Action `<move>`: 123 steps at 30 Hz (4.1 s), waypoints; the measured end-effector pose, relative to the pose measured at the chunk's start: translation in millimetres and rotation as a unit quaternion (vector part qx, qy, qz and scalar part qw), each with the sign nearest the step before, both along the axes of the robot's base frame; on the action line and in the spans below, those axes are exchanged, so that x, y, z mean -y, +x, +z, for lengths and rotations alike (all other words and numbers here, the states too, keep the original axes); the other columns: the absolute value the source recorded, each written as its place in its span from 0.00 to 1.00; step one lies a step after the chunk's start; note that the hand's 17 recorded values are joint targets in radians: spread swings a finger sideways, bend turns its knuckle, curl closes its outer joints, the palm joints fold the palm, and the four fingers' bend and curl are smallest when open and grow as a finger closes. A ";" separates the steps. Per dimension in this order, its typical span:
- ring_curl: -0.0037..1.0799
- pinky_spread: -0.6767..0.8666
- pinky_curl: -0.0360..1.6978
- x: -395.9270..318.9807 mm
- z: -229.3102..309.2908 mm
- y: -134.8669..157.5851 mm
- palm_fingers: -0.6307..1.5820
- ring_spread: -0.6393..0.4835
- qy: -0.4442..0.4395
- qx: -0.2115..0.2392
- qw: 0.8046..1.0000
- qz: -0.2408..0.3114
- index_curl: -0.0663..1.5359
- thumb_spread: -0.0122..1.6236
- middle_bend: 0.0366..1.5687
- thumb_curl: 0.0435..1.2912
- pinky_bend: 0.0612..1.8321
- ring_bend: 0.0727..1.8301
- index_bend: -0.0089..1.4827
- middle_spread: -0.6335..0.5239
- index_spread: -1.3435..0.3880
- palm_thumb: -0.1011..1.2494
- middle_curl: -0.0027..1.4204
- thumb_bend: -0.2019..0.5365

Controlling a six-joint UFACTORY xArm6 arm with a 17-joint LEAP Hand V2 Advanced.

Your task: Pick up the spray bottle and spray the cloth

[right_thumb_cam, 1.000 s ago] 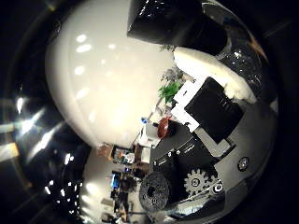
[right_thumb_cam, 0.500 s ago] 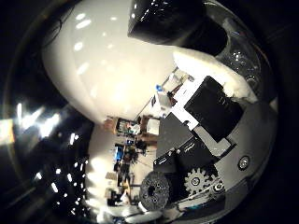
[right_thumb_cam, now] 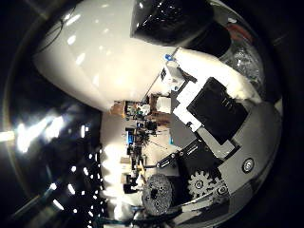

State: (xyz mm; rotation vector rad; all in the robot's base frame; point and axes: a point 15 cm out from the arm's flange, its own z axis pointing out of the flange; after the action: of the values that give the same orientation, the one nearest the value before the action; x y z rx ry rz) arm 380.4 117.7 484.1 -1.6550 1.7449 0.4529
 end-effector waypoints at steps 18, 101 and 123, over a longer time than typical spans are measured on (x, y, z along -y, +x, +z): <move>0.18 0.85 0.01 16.6 -97.9 1.1 0.77 0.12 -0.192 -0.077 0.978 0.024 0.41 0.60 0.47 0.29 0.16 0.32 0.29 0.22 0.43 0.91 0.35 0.25; 0.16 0.79 0.01 -126.9 28.5 81.5 0.77 0.05 0.008 0.092 0.995 0.030 0.38 0.61 0.51 0.29 0.17 0.33 0.34 0.20 0.43 0.87 0.32 0.25; 0.16 0.76 0.01 -266.0 -26.3 43.3 0.77 0.04 0.055 0.045 0.989 0.131 0.39 0.63 0.50 0.28 0.17 0.31 0.33 0.18 0.43 0.87 0.33 0.25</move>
State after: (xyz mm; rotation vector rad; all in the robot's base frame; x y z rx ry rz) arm 423.7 383.7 457.8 -1.8025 1.4188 0.5752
